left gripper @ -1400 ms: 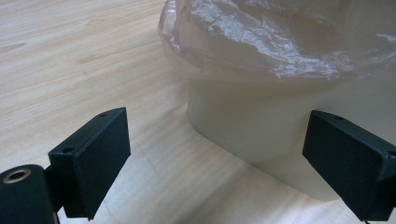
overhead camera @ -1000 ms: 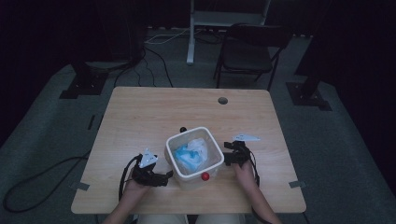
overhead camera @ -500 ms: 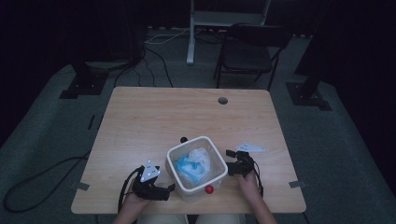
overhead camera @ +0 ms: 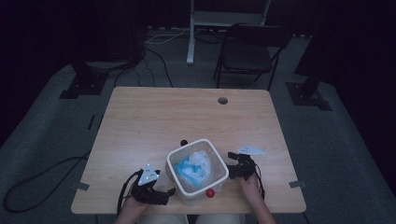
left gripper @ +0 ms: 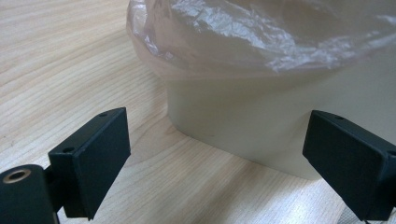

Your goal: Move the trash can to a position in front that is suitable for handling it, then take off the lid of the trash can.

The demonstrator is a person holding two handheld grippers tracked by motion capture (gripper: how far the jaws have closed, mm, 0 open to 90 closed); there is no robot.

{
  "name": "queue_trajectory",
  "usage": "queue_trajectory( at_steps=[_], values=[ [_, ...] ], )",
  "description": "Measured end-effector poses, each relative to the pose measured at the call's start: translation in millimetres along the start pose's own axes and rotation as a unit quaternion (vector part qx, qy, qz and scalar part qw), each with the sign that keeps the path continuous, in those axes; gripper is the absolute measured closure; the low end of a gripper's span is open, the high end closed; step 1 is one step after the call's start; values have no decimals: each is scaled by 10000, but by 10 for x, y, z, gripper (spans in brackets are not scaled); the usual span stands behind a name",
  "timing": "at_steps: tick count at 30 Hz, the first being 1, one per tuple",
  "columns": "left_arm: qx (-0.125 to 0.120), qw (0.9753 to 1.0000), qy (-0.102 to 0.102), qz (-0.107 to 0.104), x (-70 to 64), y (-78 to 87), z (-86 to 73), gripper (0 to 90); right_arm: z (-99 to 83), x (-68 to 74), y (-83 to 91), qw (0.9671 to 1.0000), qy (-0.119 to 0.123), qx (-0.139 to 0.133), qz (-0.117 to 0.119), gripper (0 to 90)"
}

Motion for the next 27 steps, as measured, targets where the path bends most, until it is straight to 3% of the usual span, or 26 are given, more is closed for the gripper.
queue_trajectory(
  at_steps=[5,8,16,23,27],
  values=[
    [-71,9995,277,139,186,72,-98,81,-93,-47,60,9997,113,202,-122,156],
    [-139,9990,338,238,290,154,-176,81,-162,-109,212,9998,10,101,-170,156],
    [-258,9984,422,285,387,199,-252,82,-356,-193,526,9993,-305,-77,-211,143],
    [-288,9980,468,301,444,190,-321,81,-400,-254,754,9979,-486,-240,-368,132],
    [-249,9981,505,268,456,165,-354,82,-395,-271,877,9974,-497,-181,-481,132]
  ],
)
Point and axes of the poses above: each handheld gripper's, and its own axes: y roughly backward along the jaws, z roughly out of its top, x roughly to its left, the point moved 7 cm from there along -y, roughly forward along the jaws, and after that the axes turned 5 degrees about x, right-handed, at the moved point
